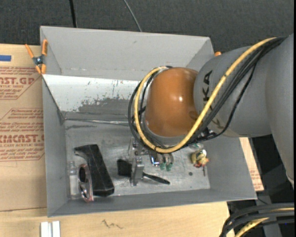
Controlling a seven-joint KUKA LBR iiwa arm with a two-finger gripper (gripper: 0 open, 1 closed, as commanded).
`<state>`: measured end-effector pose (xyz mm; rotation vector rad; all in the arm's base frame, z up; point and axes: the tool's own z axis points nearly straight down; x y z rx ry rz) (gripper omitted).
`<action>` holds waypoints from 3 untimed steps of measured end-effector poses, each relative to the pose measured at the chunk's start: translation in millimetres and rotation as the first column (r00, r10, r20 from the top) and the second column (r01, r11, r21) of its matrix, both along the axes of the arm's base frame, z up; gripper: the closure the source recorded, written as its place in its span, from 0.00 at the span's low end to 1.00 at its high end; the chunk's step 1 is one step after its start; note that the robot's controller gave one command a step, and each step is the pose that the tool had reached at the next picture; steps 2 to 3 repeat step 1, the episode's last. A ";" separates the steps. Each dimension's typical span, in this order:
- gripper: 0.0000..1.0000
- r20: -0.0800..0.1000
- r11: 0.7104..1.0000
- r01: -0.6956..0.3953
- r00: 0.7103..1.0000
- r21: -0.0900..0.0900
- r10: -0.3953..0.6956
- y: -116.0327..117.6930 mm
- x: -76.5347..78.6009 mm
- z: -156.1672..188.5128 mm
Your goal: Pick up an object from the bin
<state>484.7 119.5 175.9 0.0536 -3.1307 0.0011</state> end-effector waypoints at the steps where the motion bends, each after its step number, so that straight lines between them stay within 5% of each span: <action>1: 1.00 0.009 1.000 0.010 1.000 0.001 -0.010 4.9 9.1 64.8; 3: 1.00 0.009 1.000 0.010 1.000 0.001 -0.010 4.9 9.1 64.8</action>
Offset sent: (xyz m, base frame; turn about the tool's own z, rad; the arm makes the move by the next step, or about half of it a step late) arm 0.0090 -0.0017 0.1147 -0.0132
